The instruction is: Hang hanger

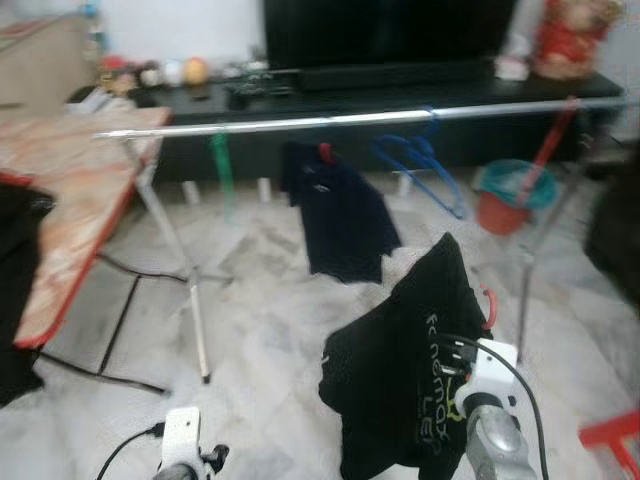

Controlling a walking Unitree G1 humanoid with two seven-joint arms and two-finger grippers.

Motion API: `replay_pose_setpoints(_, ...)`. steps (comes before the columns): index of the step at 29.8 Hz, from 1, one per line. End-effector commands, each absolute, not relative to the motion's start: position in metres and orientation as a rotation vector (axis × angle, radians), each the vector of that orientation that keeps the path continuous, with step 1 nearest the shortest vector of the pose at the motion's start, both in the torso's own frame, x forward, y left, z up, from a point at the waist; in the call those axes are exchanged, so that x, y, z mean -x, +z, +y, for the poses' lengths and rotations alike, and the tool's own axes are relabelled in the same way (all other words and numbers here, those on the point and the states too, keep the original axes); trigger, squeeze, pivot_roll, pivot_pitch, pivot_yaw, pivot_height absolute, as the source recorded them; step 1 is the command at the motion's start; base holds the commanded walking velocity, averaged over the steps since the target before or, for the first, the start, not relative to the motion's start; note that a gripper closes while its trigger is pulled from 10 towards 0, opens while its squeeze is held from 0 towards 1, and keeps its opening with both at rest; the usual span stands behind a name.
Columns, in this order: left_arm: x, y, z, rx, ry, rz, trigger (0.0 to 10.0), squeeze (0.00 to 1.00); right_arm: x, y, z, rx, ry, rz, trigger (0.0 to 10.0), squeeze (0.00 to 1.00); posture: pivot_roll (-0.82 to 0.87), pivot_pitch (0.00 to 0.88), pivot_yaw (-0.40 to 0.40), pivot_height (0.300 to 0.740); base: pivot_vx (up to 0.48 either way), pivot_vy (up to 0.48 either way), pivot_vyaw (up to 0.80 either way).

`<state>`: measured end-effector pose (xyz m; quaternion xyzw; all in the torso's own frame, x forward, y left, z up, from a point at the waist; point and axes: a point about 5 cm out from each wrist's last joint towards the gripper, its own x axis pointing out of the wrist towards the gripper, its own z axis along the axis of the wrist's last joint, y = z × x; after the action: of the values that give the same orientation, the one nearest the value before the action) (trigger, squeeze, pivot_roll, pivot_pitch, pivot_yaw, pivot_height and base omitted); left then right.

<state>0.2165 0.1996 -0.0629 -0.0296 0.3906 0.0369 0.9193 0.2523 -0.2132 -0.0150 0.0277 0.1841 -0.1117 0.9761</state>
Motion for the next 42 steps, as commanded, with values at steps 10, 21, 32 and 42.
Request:
replay_pose_setpoints(10, -0.262, -0.021, 0.207, -0.08, -0.133, 0.528, 10.0, 0.0, -0.27, -0.005, -0.199, 0.122, -0.008, 0.395, 10.0, 0.0, -0.07, 0.0, 0.052, 0.74, 0.0, 0.0, 0.0)
replay_pose_setpoints(21, -0.299, 0.049, 0.195, -0.308, -0.635, 0.235, 10.0, 0.0, -0.282, 0.042, -0.204, 0.397, 0.689, 0.363, 10.0, 0.0, -0.07, 0.0, 0.046, 0.74, 0.0, 0.0, 0.0)
replay_pose_setpoints(32, -0.308, 0.107, 0.153, -0.371, -1.033, 0.135, 10.0, 0.0, -0.281, 0.07, -0.201, 0.488, 1.077, 0.43, 10.0, 0.0, -0.07, 0.0, 0.042, 0.74, 0.0, 0.0, 0.0)
replay_pose_setpoints(42, -0.279, 0.166, 0.119, -0.326, -1.367, 0.051, 10.0, 0.0, -0.287, 0.061, -0.2, 0.576, 1.03, 0.517, 10.0, 0.0, -0.05, 0.0, 0.052, 0.74, 0.0, 0.0, 0.0)
